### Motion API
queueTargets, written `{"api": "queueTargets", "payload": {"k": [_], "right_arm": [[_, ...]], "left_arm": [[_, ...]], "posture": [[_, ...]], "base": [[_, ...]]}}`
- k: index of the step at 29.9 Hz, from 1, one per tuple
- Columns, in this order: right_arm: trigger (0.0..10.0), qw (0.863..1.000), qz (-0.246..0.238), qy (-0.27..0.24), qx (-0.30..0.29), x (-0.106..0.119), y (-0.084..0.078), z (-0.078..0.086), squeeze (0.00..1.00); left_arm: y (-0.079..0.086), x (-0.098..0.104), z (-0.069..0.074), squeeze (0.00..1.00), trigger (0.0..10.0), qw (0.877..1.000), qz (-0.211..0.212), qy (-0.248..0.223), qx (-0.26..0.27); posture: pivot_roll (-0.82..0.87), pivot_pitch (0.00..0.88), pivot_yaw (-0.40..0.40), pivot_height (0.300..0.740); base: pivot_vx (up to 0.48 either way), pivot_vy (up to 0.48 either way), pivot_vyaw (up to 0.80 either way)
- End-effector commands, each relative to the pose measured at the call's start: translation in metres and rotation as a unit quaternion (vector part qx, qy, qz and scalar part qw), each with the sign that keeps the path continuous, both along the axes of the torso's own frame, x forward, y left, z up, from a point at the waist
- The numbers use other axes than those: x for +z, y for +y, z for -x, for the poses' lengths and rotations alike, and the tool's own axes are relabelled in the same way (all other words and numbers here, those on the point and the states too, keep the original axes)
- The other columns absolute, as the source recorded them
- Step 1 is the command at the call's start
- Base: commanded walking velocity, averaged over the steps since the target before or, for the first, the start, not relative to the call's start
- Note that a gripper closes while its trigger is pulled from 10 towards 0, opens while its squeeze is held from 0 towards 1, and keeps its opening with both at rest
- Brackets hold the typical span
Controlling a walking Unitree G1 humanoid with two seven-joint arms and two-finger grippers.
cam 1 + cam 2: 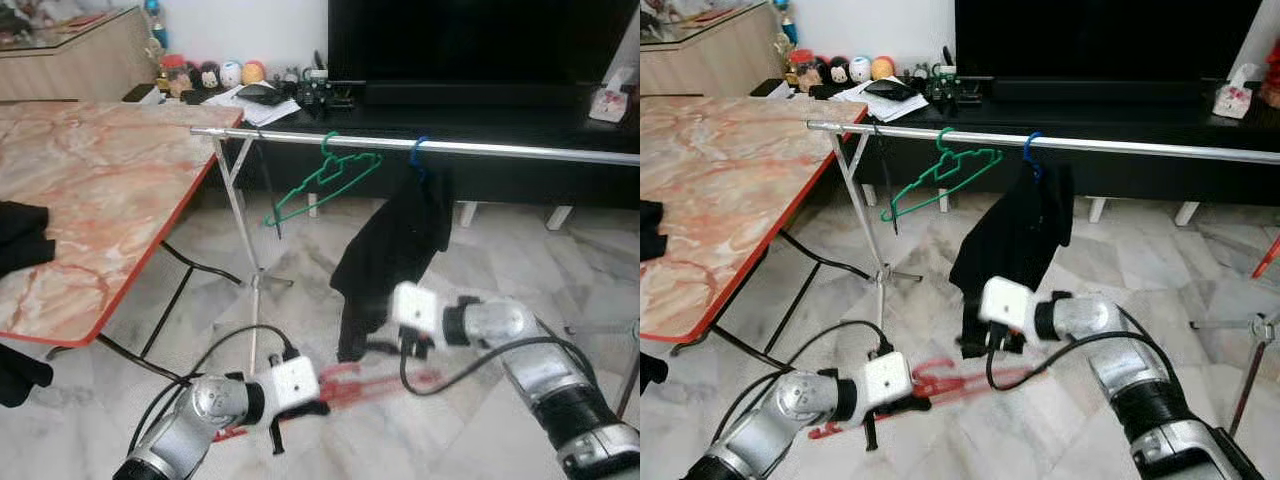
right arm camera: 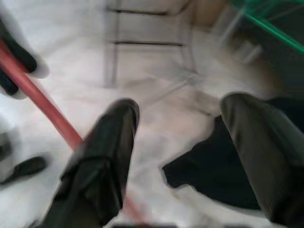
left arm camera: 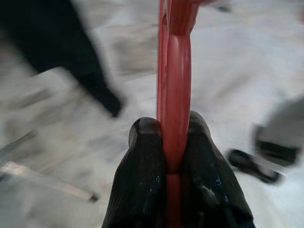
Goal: Hang hanger
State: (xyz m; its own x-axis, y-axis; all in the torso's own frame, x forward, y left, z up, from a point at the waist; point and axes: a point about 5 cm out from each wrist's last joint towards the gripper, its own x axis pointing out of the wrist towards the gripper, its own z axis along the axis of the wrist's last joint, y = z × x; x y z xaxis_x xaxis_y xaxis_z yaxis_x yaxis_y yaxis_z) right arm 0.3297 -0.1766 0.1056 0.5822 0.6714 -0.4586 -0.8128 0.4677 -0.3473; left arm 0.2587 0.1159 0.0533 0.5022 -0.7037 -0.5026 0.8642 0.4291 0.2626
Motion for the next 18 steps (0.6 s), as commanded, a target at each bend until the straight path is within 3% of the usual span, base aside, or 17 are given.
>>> {"api": "queueTargets", "payload": {"k": [1,2,3,4,5,6,7,8,9,11,13,14,18], "right_arm": [[10.0,0.996,-0.018,-0.02,-0.084,-0.004,-0.013,-0.007,0.0],[10.0,0.996,-0.018,-0.02,-0.084,-0.004,-0.013,-0.007,0.0],[10.0,0.986,-0.036,-0.008,-0.162,-0.012,-0.026,-0.01,0.0],[10.0,0.979,-0.042,-0.002,-0.201,-0.017,-0.033,-0.01,0.0],[10.0,0.979,-0.042,-0.002,-0.201,-0.017,-0.033,-0.01,0.0],[10.0,0.966,-0.035,0.0,-0.257,-0.027,-0.044,-0.008,0.0],[10.0,0.954,-0.021,0.0,-0.298,-0.036,-0.052,-0.005,0.0],[10.0,0.95,-0.018,0.0,-0.313,-0.039,-0.054,-0.004,0.0],[10.0,0.937,-0.016,0.008,-0.35,-0.047,-0.061,0.0,0.0],[10.0,0.899,-0.029,0.052,-0.433,-0.072,-0.071,0.018,0.0],[10.0,0.896,-0.03,0.054,-0.439,-0.074,-0.071,0.019,0.0],[10.0,0.887,-0.022,0.103,-0.449,-0.099,-0.065,0.038,0.0],[10.0,0.88,-0.016,0.122,-0.459,-0.109,-0.062,0.046,0.0]], "left_arm": [[0.019,-0.002,-0.002,0.0,0.1,0.998,-0.01,-0.011,0.064],[0.019,-0.002,-0.002,0.0,0.1,0.998,-0.01,-0.011,0.064],[0.028,-0.002,-0.001,0.0,2.0,0.996,-0.01,-0.014,0.091],[0.031,-0.003,0.001,0.0,2.7,0.995,-0.013,-0.015,0.099],[0.031,-0.003,0.001,0.0,2.7,0.995,-0.013,-0.015,0.099],[0.037,-0.004,0.004,0.0,7.4,0.993,-0.018,-0.02,0.118],[0.041,-0.005,0.005,0.0,10.0,0.99,-0.019,-0.025,0.138],[0.042,-0.005,0.005,0.0,10.0,0.989,-0.017,-0.026,0.146],[0.045,-0.004,0.005,0.0,10.0,0.985,-0.01,-0.033,0.168],[0.052,0.0,0.007,0.0,10.0,0.97,0.029,-0.054,0.233],[0.053,0.001,0.007,0.0,10.0,0.969,0.032,-0.056,0.239],[0.058,0.002,0.008,0.0,10.0,0.952,0.068,-0.054,0.292],[0.061,0.003,0.009,0.0,10.0,0.943,0.082,-0.053,0.317]], "posture": [[-0.12,0.0,0.048,0.74],[-0.12,0.0,0.048,0.74],[-0.1,0.0,0.045,0.74],[-0.1,0.0,0.045,0.74],[-0.1,0.0,0.045,0.74],[-0.1,0.0,0.044,0.74],[-0.1,0.0,0.045,0.74],[-0.1,0.0,0.046,0.74],[-0.1,0.0,0.047,0.74],[-0.1,0.0,0.047,0.74],[-0.1,0.0,0.047,0.74],[-0.09,0.0,0.047,0.74],[-0.09,0.0,0.047,0.74]], "base": [[0.0,0.0,0.0],[0.0,0.0,0.0],[0.0,0.0,0.0],[0.0,0.0,0.0],[0.0,0.0,0.0],[0.0,0.0,0.0],[0.0,0.0,0.0],[0.0,0.0,0.0],[0.0,0.0,0.0],[0.0,0.0,0.0],[0.0,0.0,0.0],[0.0,0.0,0.0],[0.0,0.0,0.0]]}}
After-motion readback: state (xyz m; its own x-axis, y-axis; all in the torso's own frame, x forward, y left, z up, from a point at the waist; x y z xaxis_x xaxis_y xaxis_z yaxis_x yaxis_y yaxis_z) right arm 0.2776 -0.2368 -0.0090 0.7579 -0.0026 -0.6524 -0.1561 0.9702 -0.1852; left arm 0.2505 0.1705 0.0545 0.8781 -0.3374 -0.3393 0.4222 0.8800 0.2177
